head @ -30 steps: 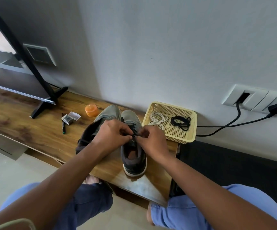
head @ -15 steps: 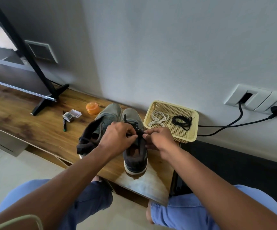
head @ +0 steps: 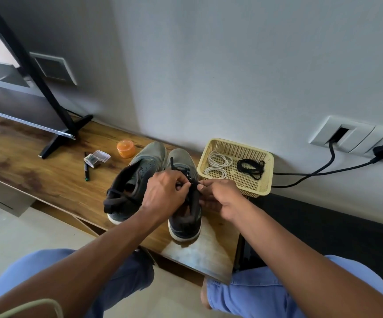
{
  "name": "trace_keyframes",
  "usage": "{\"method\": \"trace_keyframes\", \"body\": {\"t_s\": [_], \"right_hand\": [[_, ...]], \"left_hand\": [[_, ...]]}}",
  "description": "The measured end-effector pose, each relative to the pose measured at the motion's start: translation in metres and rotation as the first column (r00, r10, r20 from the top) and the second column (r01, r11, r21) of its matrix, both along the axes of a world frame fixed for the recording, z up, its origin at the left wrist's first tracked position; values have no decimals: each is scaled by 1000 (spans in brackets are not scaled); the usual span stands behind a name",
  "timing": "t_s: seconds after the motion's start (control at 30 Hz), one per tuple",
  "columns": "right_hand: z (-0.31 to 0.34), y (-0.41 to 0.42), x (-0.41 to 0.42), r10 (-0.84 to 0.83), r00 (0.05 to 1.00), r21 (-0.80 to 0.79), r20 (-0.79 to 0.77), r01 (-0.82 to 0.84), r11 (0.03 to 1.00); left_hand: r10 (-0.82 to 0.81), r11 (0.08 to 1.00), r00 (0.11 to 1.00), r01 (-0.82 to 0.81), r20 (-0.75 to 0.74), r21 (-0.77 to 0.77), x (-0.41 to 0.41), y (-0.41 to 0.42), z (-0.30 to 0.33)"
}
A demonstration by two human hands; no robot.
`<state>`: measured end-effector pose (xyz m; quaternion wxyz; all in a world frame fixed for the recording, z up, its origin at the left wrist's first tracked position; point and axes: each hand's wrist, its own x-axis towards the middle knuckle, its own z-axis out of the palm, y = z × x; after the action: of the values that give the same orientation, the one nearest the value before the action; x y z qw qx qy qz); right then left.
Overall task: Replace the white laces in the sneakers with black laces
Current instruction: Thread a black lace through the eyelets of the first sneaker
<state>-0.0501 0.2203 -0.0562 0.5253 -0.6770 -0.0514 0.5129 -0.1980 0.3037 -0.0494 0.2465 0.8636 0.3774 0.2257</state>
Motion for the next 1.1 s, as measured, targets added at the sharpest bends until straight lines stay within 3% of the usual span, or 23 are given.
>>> {"method": "trace_keyframes", "body": {"t_s": [0.4, 0.73, 0.9, 1.1], "right_hand": [[-1, 0, -5, -33, 999, 42, 25, 32, 999], [-7, -4, -15, 8, 939, 141, 343, -60, 988], [-12, -9, -20, 28, 853, 144, 521, -120, 982], [-27, -23, -38, 94, 590, 135, 802, -332, 934]], "left_hand": [[-5, 1000, 1000, 5, 22, 4, -2, -3, 1], [-38, 999, 998, 39, -58, 10, -3, 1, 0], [-68, 996, 987, 77, -147, 51, -4, 8, 2], [-7, 1000, 989, 7, -147, 4, -14, 20, 12]]}}
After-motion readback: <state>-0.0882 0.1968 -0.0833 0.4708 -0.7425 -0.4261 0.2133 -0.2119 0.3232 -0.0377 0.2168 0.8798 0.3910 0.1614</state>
